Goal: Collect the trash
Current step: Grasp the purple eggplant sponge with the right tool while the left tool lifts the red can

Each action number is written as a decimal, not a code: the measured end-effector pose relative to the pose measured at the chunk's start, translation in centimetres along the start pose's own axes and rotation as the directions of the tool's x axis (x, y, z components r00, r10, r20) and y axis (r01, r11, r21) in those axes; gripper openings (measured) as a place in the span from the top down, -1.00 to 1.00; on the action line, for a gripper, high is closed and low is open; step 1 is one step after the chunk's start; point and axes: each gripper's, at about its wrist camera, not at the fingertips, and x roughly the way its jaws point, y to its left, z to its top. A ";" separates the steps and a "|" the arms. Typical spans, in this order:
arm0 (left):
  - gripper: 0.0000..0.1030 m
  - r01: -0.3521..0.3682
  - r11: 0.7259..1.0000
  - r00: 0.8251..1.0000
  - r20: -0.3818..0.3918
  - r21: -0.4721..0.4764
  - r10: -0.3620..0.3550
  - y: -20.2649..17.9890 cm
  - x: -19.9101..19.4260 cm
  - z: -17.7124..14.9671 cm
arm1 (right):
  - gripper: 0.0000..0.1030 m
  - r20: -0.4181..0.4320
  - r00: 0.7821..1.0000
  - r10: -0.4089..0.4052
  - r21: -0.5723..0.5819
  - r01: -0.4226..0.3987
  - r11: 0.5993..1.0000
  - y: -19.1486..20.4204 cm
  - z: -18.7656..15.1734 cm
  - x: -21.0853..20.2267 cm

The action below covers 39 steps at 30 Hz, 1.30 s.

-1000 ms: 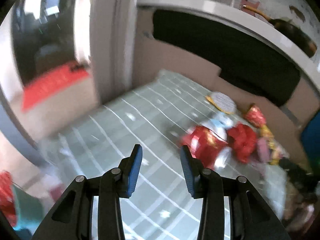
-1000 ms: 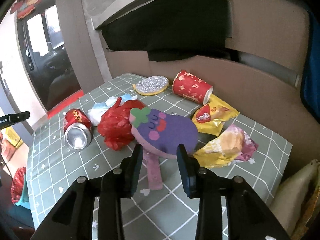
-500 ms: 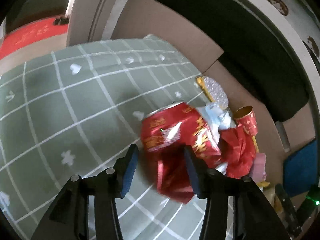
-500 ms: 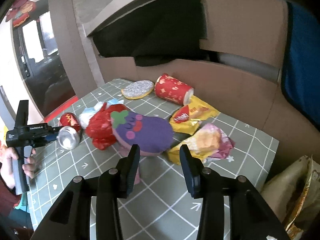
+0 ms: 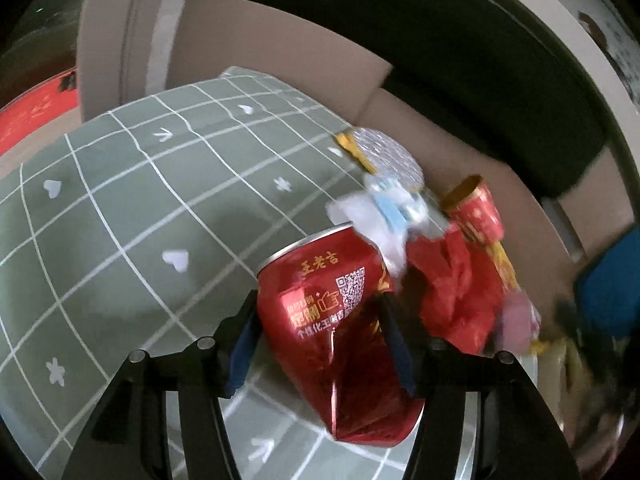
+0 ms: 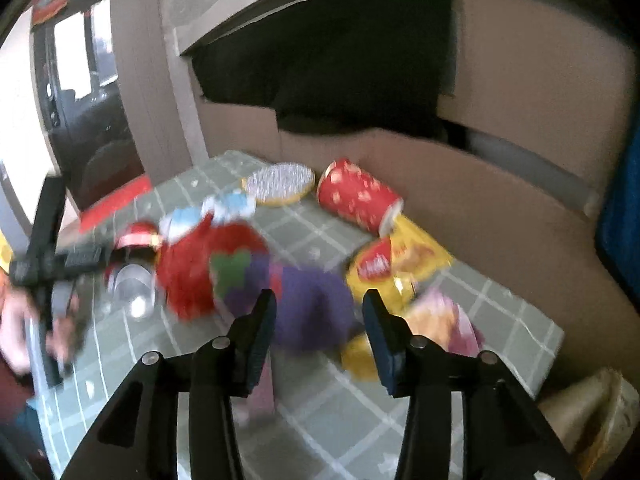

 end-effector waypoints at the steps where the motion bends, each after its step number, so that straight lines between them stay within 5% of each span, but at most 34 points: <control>1: -0.13 0.003 1.000 1.000 -0.005 0.023 -0.003 -0.3 -0.3 -0.4 | 0.15 -0.016 1.000 0.010 0.012 -0.010 1.000 -0.1 1.1 1.3; 8: -0.12 0.092 0.984 0.993 -0.085 0.154 -0.079 -1.0 -2.8 -3.4 | 0.15 -0.167 0.983 0.075 0.032 -0.070 0.997 0.0 2.0 7.2; 11: -0.12 0.125 0.975 0.988 -0.115 0.184 -0.105 -1.4 -3.4 -4.4 | 0.15 -0.176 0.977 0.124 0.045 -0.118 0.992 0.4 -0.5 5.3; 15: -0.12 0.128 0.967 0.988 -0.114 0.222 -0.104 -2.8 -2.6 -5.1 | 0.15 -0.152 0.987 0.055 -0.082 -0.068 0.994 2.4 -3.4 1.3; 20: -0.12 0.084 0.981 0.994 -0.082 0.173 -0.070 -3.6 -2.1 -5.2 | 0.07 -0.010 0.997 -0.074 -0.095 0.073 0.993 2.2 -6.0 -4.7; 28: -0.05 0.040 0.998 0.998 -0.059 0.040 -0.038 -3.0 -3.3 -6.4 | 0.02 -0.051 0.998 0.045 0.162 -0.036 0.986 -0.6 -6.5 -1.8; 32: 0.03 0.040 0.999 0.997 -0.066 -0.011 -0.041 -2.3 -3.8 -6.5 | -0.05 -0.068 0.998 0.016 0.164 -0.004 0.986 0.1 -6.1 -0.2; 39: 0.06 0.032 0.996 0.999 0.008 0.079 -0.033 -4.3 -5.2 -6.7 | -0.16 -0.094 0.995 0.029 0.165 -0.013 0.986 -0.2 -6.4 0.5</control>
